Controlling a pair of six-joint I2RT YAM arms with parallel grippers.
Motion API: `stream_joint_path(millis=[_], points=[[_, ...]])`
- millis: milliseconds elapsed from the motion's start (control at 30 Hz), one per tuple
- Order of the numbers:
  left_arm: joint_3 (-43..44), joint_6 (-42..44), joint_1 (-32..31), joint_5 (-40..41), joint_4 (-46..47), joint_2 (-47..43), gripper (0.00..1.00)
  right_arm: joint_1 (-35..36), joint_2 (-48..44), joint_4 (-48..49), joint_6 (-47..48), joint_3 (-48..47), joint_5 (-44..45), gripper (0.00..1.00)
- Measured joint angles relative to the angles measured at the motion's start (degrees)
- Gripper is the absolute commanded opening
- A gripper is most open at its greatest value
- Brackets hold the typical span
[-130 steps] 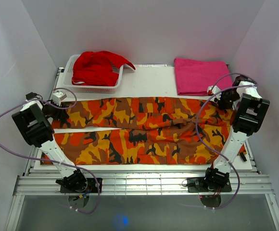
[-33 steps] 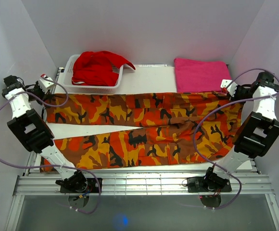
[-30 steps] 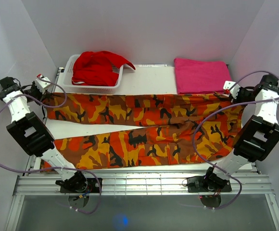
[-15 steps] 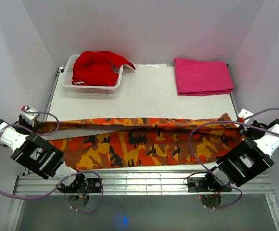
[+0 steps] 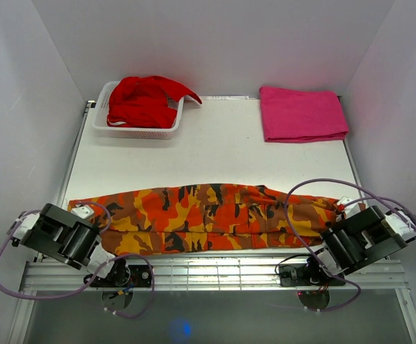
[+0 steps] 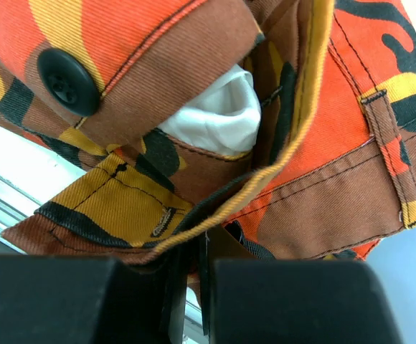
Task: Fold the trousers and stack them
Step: Fold the trousers
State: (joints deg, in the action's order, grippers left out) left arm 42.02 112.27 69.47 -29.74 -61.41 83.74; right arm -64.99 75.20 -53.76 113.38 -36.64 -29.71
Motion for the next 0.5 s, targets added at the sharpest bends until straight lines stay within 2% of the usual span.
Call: stream_joint_path(millis=[67,200,367,500], points=[[-0.59,-0.04,-1.75,1.05,1.57,-1.11,0.00,0.44,-0.81,0.85,-0.02,0.59,0.26,0.08],[2.97,-10.05,-8.68,2.12,5.14,2.45,0.00,2.71,-0.90,1.88,-0.20,0.59,0.68,0.08],[14.25,-26.82,-18.99,1.77,9.38,12.09,0.00,9.20,3.69,1.14,-0.44,-3.74,-0.07,0.08],[26.73,-42.16,-27.89,-0.66,16.15,20.98,0.00,15.43,9.66,0.55,-0.46,-13.00,-3.28,0.08]])
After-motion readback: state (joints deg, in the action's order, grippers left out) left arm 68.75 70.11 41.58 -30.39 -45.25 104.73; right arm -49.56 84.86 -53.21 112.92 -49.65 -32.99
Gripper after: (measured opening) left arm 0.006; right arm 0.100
